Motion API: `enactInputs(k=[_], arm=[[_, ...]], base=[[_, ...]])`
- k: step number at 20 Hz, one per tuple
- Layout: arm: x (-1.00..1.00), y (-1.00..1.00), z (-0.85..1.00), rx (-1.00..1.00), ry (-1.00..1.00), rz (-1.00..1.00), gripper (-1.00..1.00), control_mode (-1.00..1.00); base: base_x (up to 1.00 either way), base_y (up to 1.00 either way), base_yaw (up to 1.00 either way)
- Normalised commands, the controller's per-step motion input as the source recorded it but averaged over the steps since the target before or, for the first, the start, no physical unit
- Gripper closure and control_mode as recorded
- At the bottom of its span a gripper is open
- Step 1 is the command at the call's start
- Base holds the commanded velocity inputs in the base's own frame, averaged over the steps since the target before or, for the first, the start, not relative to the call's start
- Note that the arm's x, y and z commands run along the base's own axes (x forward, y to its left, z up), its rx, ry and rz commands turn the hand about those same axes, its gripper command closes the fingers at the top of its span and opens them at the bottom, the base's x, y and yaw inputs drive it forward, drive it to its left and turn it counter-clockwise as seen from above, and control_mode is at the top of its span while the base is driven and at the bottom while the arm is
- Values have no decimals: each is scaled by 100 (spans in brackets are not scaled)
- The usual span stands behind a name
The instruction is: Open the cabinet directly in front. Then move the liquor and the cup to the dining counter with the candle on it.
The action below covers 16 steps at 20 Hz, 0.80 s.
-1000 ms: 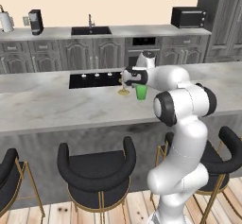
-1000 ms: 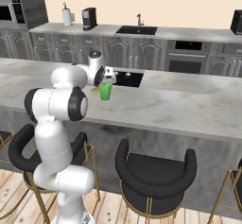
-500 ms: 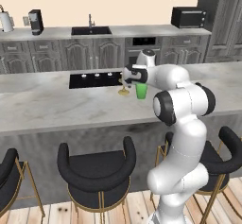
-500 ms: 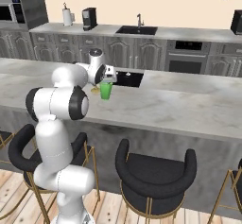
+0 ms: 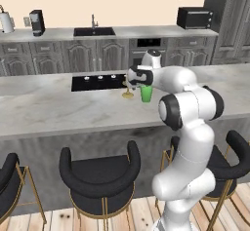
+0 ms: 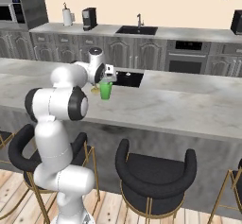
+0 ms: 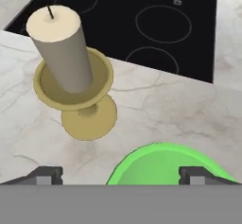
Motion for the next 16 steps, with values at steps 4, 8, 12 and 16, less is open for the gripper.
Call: enactInputs(k=[4, 8, 12, 16], arm=[[-23, -4, 17, 0, 0, 0, -100, -100], [-27, -12, 22, 0, 0, 0, -100, -100], [-26, -15, 37, 0, 0, 0, -100, -100], [-42, -9, 49, 0, -10, 0, -100, -100]], base=[[0, 0, 0], [0, 0, 0], [0, 0, 0], [0, 0, 0]])
